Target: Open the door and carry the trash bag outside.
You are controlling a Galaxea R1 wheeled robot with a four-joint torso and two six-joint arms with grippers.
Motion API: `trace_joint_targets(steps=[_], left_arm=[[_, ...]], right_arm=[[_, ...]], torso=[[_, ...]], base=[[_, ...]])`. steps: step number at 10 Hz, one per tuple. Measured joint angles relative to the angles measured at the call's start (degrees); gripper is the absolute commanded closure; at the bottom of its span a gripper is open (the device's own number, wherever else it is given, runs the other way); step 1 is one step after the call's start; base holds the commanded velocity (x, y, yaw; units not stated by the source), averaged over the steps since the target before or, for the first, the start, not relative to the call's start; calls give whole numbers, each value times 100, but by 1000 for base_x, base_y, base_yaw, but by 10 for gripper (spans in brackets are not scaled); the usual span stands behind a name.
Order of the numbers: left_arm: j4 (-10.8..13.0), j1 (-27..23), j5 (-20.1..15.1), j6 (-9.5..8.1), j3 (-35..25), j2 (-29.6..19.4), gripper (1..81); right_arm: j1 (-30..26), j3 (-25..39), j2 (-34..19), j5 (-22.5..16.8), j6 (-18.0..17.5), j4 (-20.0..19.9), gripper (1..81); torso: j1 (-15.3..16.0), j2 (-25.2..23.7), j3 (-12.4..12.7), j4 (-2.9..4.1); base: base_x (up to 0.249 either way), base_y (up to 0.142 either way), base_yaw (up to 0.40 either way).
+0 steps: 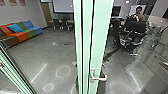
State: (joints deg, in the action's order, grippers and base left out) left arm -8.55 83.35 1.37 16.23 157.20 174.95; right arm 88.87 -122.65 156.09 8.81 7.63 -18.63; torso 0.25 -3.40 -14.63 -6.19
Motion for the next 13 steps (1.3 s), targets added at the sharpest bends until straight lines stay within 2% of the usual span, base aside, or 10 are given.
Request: trace_joint_targets(steps=[4,8,10,11,13], left_arm=[[0,0,12,0,2,61,811],[1,-2,12,0,2,77,811],[1,-2,12,0,7,138,811],[1,-2,12,0,7,160,811],[4,-16,11,-2,7,174,811]], right_arm=[[-50,2081,-1320,284,-15,0,10],[-30,3357,-3126,791,-17,-16,10],[0,4128,-3661,1069,-17,-17,10],[-23,4479,-3829,1113,-17,-17,10],[-425,5003,-4190,1025,-15,-17,10]], torso=[[0,0,0,0],[0,0,0,0],[0,0,0,0],[0,0,0,0],[0,0,0,0]], base=[[0,0,0],[0,0,0],[0,0,0],[0,0,0],[0,0,0]])
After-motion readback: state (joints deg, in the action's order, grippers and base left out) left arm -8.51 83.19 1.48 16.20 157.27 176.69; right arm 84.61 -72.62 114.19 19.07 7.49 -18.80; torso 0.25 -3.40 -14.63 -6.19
